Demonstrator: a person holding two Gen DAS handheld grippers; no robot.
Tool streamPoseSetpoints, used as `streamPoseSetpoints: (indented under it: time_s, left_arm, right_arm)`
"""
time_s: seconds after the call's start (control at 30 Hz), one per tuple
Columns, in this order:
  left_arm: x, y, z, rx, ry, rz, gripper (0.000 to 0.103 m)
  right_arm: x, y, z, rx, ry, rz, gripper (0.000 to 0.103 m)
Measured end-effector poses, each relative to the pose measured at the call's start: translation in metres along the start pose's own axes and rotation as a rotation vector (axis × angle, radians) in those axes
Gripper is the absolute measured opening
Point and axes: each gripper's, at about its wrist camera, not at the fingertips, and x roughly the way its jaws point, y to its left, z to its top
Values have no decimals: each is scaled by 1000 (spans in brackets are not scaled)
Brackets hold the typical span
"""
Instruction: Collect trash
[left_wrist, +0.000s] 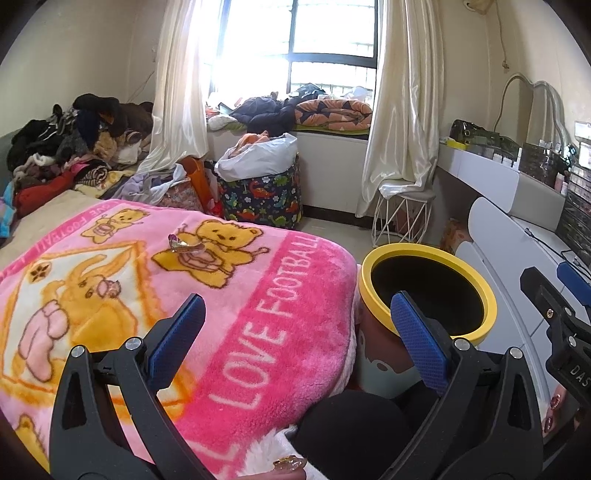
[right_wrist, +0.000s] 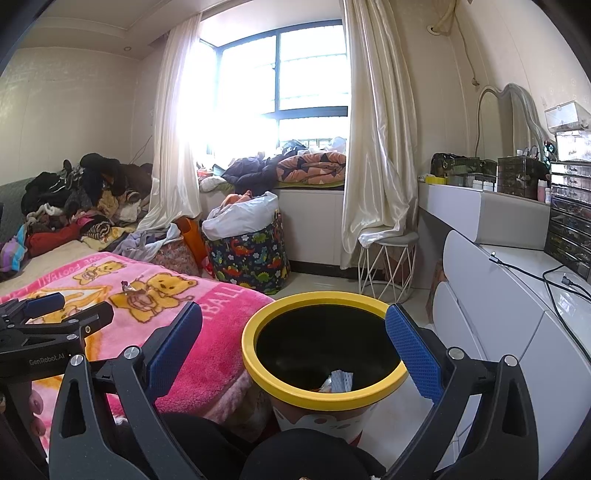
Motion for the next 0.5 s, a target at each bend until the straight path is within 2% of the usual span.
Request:
streamPoseSetpoints:
  time_s: [0.5]
  left_arm:
    - [0,1,2,9,-10,18,92]
  right_arm:
    - [1,-1,-1,-1,1,0,97]
